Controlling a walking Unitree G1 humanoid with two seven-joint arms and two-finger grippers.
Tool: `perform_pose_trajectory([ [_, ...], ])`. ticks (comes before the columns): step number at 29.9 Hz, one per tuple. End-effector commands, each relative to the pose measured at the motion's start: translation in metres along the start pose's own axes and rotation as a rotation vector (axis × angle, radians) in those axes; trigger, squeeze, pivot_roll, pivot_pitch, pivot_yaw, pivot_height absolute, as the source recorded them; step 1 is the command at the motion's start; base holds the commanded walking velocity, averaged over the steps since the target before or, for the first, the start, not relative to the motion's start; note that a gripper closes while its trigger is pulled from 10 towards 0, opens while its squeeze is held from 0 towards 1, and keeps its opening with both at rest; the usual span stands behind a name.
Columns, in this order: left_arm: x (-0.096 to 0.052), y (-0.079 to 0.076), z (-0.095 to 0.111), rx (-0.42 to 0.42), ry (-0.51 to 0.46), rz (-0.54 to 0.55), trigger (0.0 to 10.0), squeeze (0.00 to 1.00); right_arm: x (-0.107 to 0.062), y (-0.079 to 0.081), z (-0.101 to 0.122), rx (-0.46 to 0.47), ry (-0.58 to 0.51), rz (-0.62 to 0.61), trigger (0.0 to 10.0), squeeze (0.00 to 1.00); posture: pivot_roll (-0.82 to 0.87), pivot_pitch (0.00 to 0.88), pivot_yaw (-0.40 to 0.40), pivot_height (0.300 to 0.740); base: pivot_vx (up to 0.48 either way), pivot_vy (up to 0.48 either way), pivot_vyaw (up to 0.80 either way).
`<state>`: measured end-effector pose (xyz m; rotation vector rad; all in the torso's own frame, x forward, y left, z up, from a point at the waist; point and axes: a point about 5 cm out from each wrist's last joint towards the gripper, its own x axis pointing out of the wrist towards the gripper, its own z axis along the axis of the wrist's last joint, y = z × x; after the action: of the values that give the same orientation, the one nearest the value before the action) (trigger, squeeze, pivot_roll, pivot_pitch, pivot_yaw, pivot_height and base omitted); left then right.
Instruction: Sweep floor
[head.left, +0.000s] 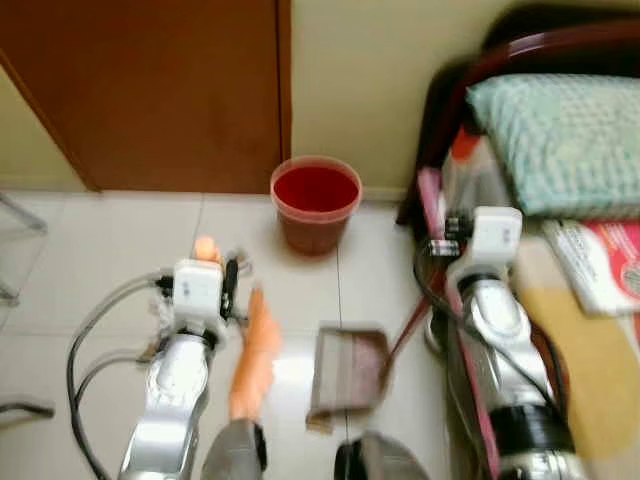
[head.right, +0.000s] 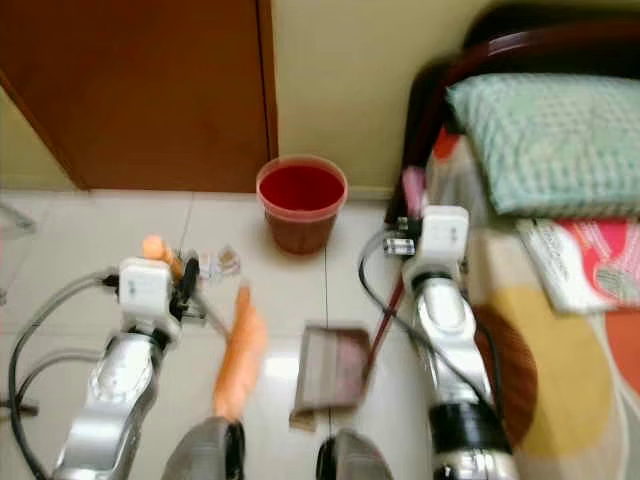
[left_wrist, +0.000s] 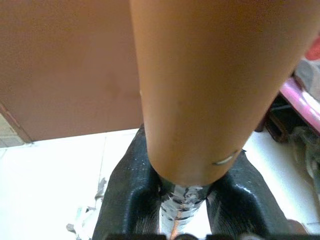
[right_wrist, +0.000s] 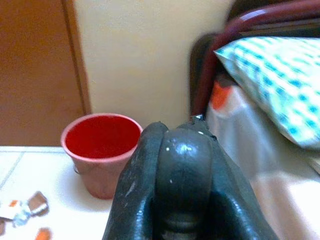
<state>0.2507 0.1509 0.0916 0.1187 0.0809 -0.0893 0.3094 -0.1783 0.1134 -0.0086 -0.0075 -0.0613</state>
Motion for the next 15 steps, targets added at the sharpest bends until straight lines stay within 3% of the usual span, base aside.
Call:
perform_pose_trajectory([
  [1, -0.0037, 0.004, -0.0133, 0.022, 0.074, 0.013, 10.0, 0.0, 0.0021, -0.0008, 0.0085, -0.003, -0.047, -0.011, 10.0, 0.0, 0.01, 0.149, -0.062, 0.74, -0.255, 0.0, 0.0],
  [12, -0.0044, 0.0033, -0.0141, 0.021, 0.079, 0.011, 10.0, 0.0, 0.0053, 0.0029, 0.0108, -0.044, -0.066, 0.0, 10.0, 0.0, 0.01, 0.156, -0.062, 0.74, -0.256, 0.0, 0.0],
  [15, -0.0046, 0.0022, -0.0137, 0.021, 0.081, 0.006, 10.0, 0.0, 0.0054, 0.0036, 0.0105, -0.082, -0.07, -0.003, 10.0, 0.0, 0.01, 0.16, -0.061, 0.74, 0.0, 0.0, 0.0],
])
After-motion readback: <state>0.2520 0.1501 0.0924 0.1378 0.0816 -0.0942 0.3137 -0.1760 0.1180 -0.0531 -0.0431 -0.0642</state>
